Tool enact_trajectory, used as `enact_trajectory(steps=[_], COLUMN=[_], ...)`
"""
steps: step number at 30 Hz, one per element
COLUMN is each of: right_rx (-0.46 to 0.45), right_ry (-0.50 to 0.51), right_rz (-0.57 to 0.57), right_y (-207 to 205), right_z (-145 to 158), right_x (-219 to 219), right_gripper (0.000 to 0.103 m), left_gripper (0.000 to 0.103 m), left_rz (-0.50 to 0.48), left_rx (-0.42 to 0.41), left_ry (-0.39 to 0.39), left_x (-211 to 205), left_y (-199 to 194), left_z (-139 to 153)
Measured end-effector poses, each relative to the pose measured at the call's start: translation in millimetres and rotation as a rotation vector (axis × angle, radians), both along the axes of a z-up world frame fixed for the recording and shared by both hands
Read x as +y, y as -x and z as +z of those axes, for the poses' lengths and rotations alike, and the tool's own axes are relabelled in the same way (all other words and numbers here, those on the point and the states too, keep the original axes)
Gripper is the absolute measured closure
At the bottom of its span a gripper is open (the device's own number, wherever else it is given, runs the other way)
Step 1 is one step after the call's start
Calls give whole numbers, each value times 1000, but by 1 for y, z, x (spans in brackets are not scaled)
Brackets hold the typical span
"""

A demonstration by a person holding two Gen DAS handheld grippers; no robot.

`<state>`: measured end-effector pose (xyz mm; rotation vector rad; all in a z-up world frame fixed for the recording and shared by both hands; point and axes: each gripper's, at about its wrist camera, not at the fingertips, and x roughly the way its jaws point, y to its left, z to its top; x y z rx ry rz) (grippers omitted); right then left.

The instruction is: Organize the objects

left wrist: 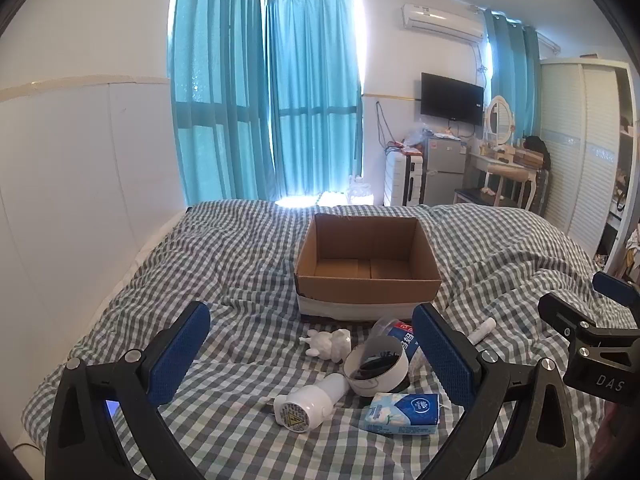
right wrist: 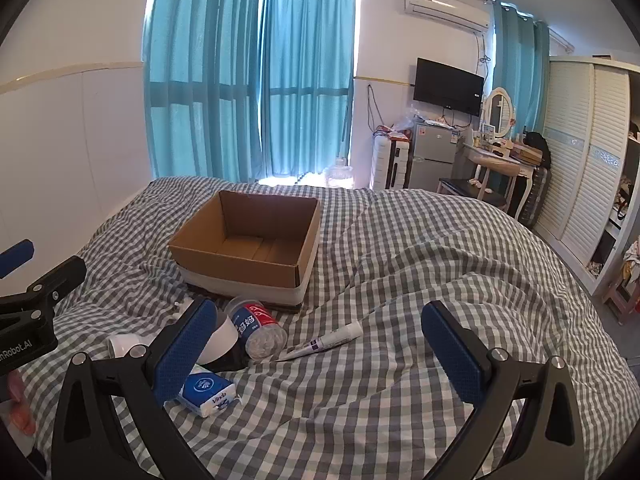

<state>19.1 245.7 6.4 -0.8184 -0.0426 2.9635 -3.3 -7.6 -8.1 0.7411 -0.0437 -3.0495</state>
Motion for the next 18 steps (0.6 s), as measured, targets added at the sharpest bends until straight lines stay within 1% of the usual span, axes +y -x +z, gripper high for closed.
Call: enact_trajectory(steps=[6, 18], right_rx=[-9, -2], right_ry=[-16, 3], right_rz=[1, 13], right_y=[-2, -1], right_z=[-1, -6], right_x=[-4, -4], right_gripper=[0, 0], left_gripper=[0, 0], left_rz=[3, 9], left_rx=[1, -1], left_ry=[1, 5], left_x=[0, -1], left_y=[-1, -3], left_z=[0, -1])
